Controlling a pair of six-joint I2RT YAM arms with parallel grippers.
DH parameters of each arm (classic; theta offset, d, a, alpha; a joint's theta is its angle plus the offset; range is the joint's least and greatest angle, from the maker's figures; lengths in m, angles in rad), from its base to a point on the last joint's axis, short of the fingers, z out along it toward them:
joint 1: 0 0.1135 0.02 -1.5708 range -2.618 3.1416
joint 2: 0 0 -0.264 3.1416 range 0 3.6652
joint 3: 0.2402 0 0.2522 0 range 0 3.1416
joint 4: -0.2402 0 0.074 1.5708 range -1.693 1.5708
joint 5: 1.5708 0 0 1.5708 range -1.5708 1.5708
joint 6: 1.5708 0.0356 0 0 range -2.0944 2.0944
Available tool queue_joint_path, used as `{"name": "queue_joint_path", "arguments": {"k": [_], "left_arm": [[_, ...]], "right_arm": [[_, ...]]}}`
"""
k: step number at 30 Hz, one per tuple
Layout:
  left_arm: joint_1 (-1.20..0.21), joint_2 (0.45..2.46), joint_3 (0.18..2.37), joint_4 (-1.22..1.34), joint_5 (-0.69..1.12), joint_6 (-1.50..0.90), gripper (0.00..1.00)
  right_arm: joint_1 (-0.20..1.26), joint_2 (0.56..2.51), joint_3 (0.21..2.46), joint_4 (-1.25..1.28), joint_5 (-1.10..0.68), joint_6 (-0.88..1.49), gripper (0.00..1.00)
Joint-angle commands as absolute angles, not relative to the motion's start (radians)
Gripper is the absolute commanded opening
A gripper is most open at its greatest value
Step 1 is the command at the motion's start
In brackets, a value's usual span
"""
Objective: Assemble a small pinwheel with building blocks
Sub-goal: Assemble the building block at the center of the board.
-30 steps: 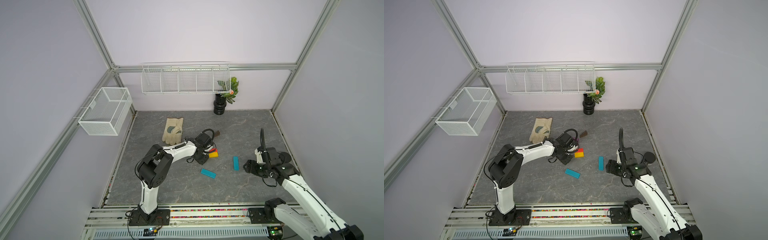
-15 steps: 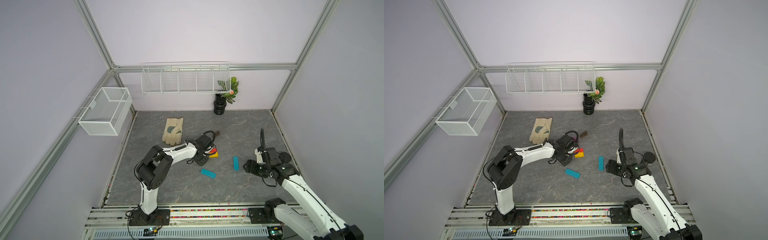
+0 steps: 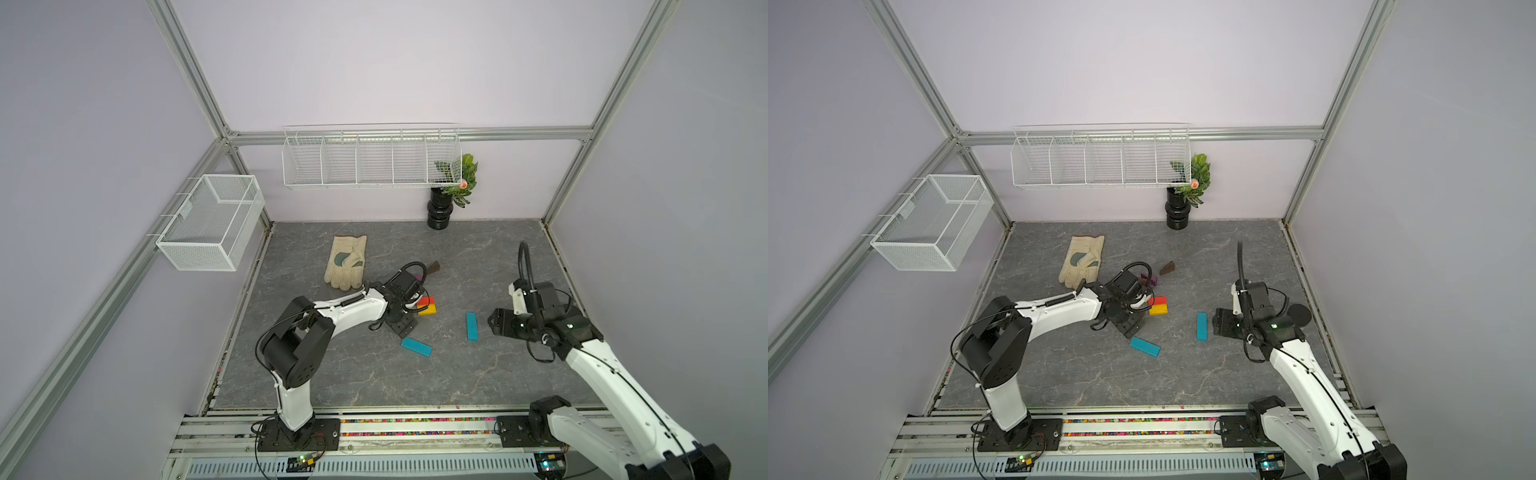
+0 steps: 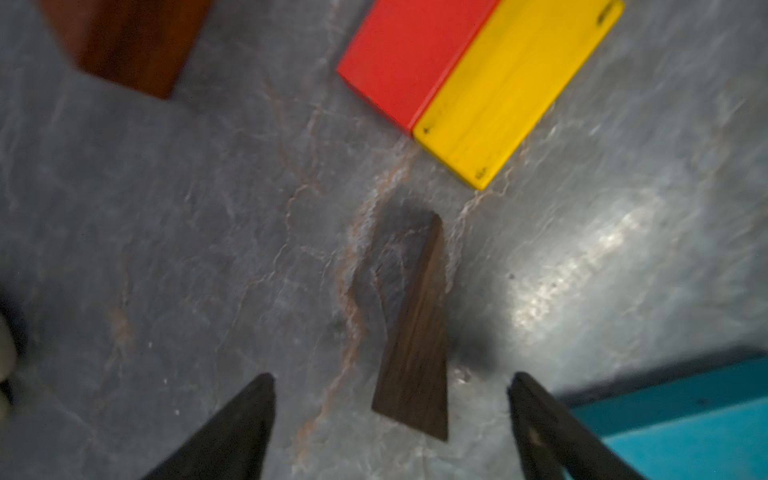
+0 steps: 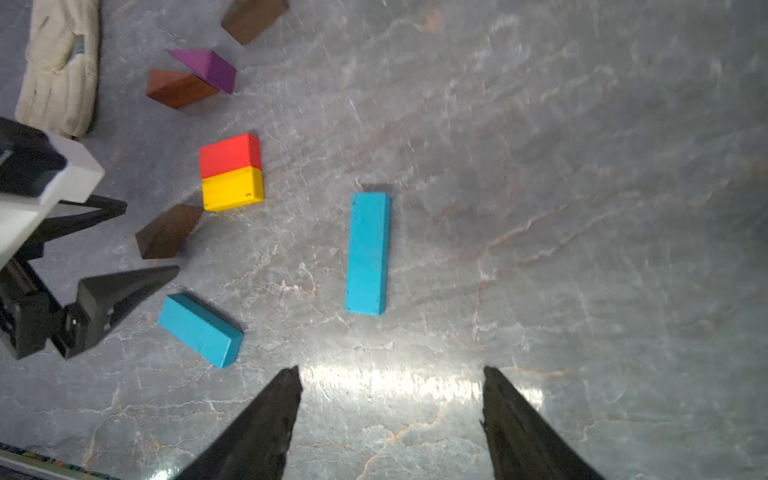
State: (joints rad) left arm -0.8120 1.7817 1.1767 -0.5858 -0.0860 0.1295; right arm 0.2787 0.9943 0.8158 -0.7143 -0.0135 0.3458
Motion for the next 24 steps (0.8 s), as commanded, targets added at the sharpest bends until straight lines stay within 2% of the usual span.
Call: {"name": "queue_joint_path", "arguments": {"k": [1, 5, 8, 13, 20, 24], "left_arm": [[-0.815, 1.656, 1.161, -0.528, -0.109, 0.083, 0.95], [-0.794, 1.515, 1.154, -0.555, -0.255, -0.051, 0.96], [-0.747, 1.399, 1.115, -0.558, -0.297, -0.160, 0.97], [-0.663, 1.230, 1.028, -0.531, -0.280, -0.249, 1.00], [-0.380, 1.095, 0.974, -0.575, -0.163, -0.393, 1.00], [-0.352, 1.059, 0.955, -0.589, -0.146, -0.380, 1.00]], "right_arm": [[0.318, 1.112, 0.920, -0.665, 0.014, 0.214, 0.72], [0.408, 1.335, 1.097, -0.631, 0.035, 0.106, 0.72], [0.499, 1.538, 1.259, -0.645, 0.106, -0.025, 0.69], [0.569, 1.762, 1.471, -0.633, 0.043, -0.156, 0.63], [0.614, 2.007, 1.718, -0.683, -0.069, -0.322, 0.62], [0.632, 2.124, 1.836, -0.713, -0.085, -0.346, 0.59]]}}
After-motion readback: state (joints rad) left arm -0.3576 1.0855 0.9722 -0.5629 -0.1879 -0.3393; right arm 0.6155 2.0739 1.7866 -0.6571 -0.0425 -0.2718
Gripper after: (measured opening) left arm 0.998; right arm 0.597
